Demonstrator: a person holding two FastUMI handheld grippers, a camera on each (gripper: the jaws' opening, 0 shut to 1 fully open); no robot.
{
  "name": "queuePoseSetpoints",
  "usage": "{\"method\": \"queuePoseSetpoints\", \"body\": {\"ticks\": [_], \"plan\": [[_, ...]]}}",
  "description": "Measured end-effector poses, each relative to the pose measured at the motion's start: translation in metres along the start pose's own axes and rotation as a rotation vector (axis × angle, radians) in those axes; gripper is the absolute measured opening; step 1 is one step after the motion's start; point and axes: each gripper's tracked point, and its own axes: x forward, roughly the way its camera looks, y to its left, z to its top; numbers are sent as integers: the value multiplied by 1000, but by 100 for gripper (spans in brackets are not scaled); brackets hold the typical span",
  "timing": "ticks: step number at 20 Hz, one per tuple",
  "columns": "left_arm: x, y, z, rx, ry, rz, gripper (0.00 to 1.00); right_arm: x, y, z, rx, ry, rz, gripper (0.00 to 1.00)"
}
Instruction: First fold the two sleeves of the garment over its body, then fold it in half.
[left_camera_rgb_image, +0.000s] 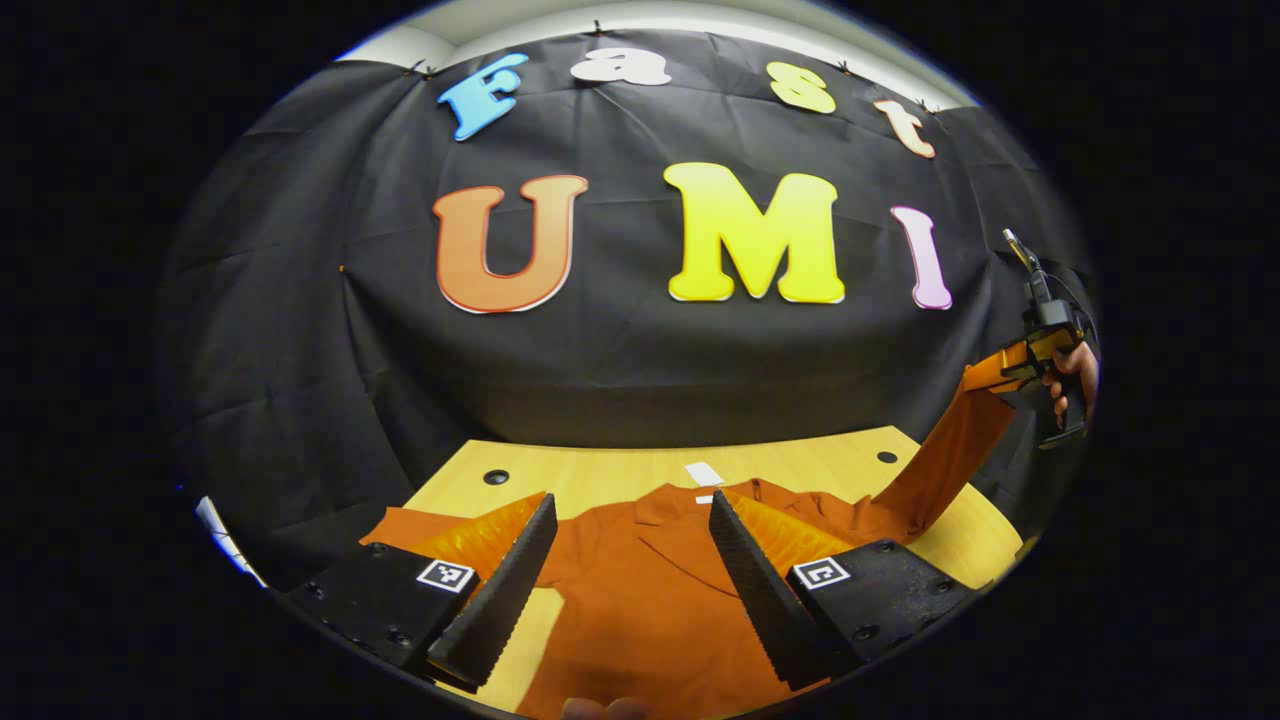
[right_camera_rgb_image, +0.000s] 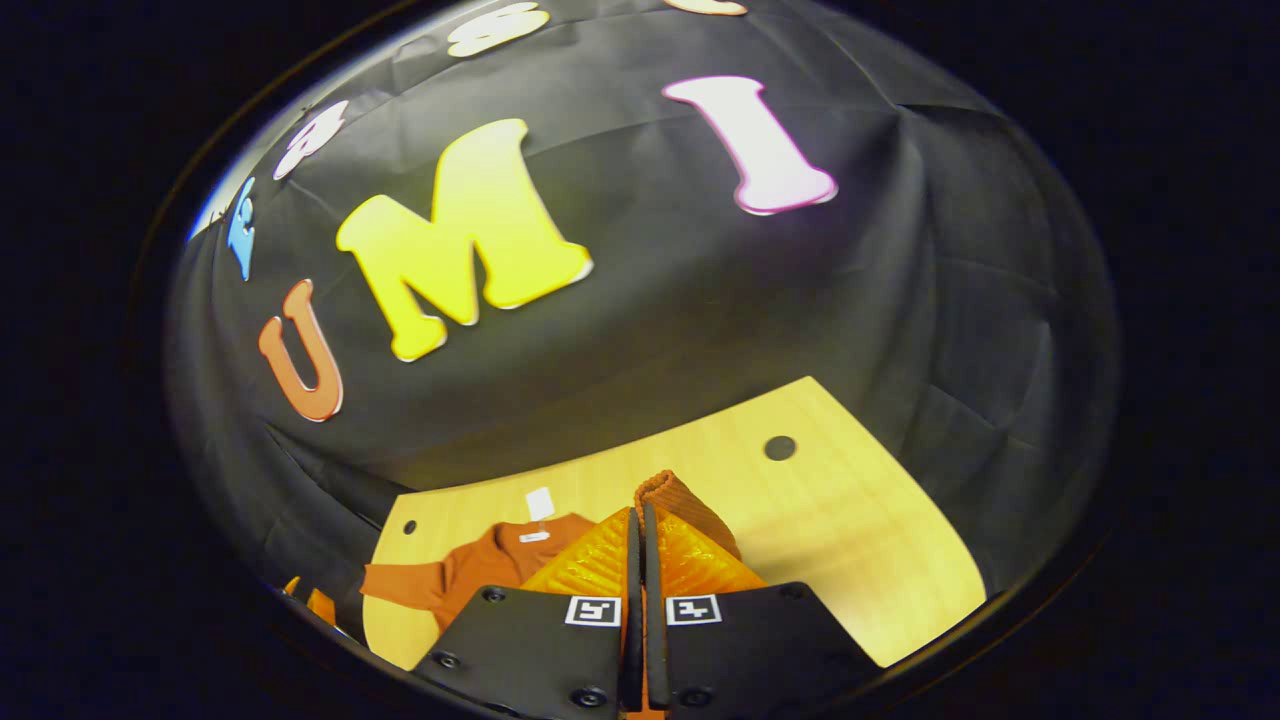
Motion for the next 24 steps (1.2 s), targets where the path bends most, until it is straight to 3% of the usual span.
{"method": "queuePoseSetpoints", "body": {"ticks": [6,10,18,22,24], "plan": [[-20,117,-3,-104,-18,123,99,36,148,-59,-40,75,96,2],[-38,179,-15,-149,-16,210,97,79,214,-120,-75,158,141,2],[-70,244,-43,-184,37,314,96,199,266,-277,-123,413,109,2],[-76,257,-53,-178,60,346,100,233,281,-324,-250,474,101,2],[-72,260,-54,-184,55,342,96,243,281,-339,-290,493,95,2]]}}
